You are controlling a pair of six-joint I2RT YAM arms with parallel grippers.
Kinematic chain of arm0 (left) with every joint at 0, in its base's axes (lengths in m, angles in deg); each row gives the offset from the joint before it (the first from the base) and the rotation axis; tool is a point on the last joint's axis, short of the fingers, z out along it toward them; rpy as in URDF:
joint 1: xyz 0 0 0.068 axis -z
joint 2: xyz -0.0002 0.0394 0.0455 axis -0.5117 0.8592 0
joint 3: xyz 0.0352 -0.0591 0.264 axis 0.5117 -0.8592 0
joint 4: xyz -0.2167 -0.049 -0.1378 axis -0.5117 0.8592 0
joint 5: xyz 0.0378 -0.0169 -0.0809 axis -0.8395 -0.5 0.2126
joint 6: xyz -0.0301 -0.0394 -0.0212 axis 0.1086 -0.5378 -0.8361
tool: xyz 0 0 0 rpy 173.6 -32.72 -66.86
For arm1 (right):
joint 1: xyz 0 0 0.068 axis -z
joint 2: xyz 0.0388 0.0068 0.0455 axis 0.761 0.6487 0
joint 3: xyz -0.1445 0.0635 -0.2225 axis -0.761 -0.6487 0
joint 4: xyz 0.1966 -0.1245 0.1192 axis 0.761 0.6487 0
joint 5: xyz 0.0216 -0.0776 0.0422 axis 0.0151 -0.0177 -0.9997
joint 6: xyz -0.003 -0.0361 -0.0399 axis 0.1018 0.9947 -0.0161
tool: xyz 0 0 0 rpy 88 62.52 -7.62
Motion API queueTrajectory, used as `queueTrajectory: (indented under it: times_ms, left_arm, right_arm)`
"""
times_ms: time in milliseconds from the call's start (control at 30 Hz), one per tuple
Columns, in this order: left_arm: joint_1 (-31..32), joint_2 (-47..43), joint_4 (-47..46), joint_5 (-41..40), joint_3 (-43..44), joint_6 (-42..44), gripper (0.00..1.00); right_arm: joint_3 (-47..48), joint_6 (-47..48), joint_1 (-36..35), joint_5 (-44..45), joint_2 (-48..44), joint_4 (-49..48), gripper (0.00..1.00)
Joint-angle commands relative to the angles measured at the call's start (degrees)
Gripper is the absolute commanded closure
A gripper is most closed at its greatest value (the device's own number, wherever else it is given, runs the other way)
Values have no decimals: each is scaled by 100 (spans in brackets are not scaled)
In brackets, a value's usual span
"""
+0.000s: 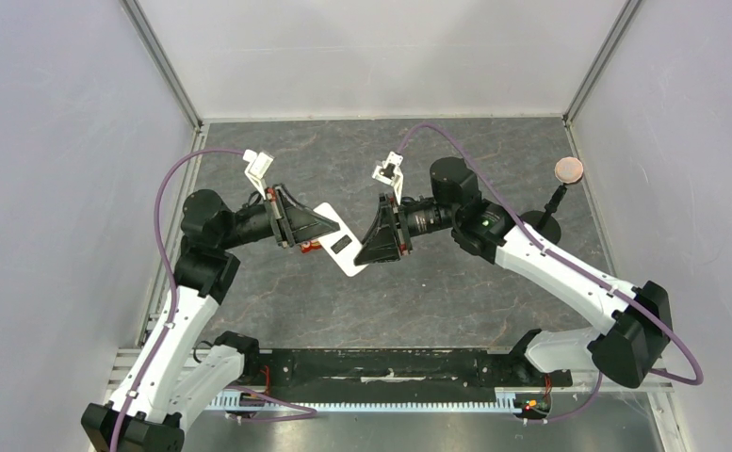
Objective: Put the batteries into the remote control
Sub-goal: Turn over the remote control at the center of the board.
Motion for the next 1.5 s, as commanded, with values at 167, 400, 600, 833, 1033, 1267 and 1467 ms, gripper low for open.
queueTrajectory:
  times_ms: [167, 400, 600, 833, 1033, 1267, 1467]
  left_arm:
    - [47, -70, -189, 339, 108, 7, 98]
    - [42, -5, -236, 420, 98, 14, 98]
    - [42, 75, -258, 283, 202, -37, 90]
    - [42, 184, 494, -338, 446, 494, 27]
    - [34, 129, 3499, -3489, 1129, 2142, 24]
    - [34, 134, 4513, -5660, 1298, 2338, 21]
    - [33, -7, 4502, -5556, 1188, 2320, 22]
  right_arm:
    - [-333, -737, -24, 339, 68, -1299, 69]
    - [-429, -1025, -57, 280, 151, -1770, 66]
    - [-410, -1227, -83, 272, 268, -1939, 87]
    - [-319, -909, -62, 661, 316, -1273, 98]
    - [-162, 125, 145, 2093, 314, 425, 100]
    - [-188, 876, 220, 6669, 630, 2426, 100]
    - [-652, 999, 223, 8647, 858, 2511, 100]
